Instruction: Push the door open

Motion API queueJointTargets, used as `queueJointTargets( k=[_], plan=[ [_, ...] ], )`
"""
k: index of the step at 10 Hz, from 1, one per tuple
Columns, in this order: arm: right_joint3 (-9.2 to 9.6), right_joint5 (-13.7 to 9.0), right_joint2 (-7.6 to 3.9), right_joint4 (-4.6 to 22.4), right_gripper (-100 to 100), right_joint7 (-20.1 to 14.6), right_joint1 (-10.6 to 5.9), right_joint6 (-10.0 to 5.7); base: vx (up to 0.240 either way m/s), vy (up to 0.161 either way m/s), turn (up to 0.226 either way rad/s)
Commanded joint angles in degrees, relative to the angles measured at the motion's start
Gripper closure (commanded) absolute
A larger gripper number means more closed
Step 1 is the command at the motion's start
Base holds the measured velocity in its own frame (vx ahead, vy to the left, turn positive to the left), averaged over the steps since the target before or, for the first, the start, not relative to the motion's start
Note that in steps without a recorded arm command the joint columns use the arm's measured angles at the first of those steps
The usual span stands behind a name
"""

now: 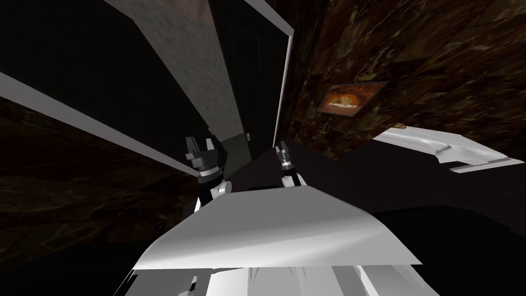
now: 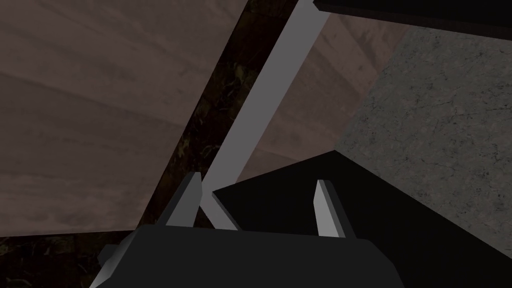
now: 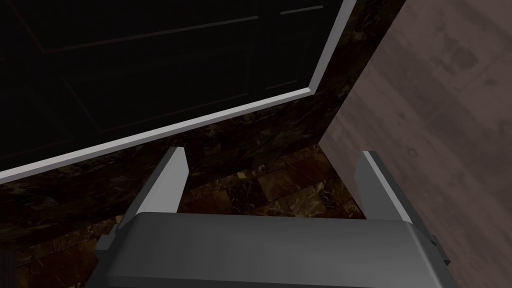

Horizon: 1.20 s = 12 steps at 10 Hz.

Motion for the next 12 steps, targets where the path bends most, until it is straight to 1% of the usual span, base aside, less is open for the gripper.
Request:
queueJointTargets(
  k=[1, 12],
  plan=[
    [1.13, -0.1, -0.49, 1.8, -100, -0.2, -0.55, -0.57, 0.136, 0.017, -0.05],
    [7.52, -0.2, -1.68, 14.2, -100, -0.7, -5.39, -4.03, 0.1, 0.033, -0.041]
  ],
)
